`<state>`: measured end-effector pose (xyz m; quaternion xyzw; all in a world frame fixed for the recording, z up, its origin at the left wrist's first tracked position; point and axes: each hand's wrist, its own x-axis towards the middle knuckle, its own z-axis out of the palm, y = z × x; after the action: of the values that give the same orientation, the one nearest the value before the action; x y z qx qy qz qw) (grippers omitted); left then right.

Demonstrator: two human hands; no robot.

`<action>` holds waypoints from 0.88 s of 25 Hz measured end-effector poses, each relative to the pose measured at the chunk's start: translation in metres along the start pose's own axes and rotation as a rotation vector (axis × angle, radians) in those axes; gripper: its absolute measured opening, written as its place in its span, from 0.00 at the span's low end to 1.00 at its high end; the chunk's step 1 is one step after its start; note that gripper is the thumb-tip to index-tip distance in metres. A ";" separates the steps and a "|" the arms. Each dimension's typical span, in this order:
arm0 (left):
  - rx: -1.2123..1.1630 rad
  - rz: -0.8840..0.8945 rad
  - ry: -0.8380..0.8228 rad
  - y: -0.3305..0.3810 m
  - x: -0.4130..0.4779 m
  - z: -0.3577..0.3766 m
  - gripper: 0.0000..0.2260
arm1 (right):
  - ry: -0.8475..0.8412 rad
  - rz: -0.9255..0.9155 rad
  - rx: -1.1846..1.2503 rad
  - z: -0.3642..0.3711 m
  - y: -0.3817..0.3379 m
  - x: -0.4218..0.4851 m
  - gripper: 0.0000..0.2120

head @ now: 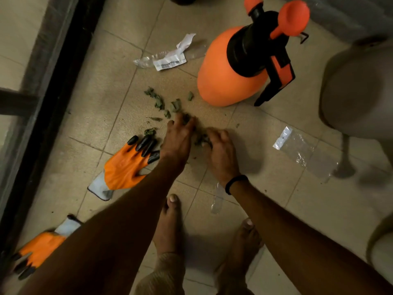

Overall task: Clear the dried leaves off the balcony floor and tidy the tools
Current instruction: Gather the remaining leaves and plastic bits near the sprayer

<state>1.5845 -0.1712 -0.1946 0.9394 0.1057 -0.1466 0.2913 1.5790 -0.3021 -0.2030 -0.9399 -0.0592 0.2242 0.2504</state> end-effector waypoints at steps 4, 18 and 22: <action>-0.094 -0.155 0.104 -0.022 -0.003 0.016 0.11 | -0.005 -0.047 -0.151 0.027 -0.002 0.001 0.25; -0.440 -0.440 0.351 0.009 -0.105 -0.069 0.08 | -0.023 0.629 0.739 -0.056 -0.038 -0.042 0.07; -0.600 -0.679 0.380 0.053 -0.147 -0.144 0.06 | -0.091 0.728 0.970 -0.128 -0.101 -0.082 0.04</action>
<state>1.4934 -0.1479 -0.0046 0.7366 0.4950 -0.0223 0.4602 1.5632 -0.2896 -0.0213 -0.6680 0.3642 0.3369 0.5546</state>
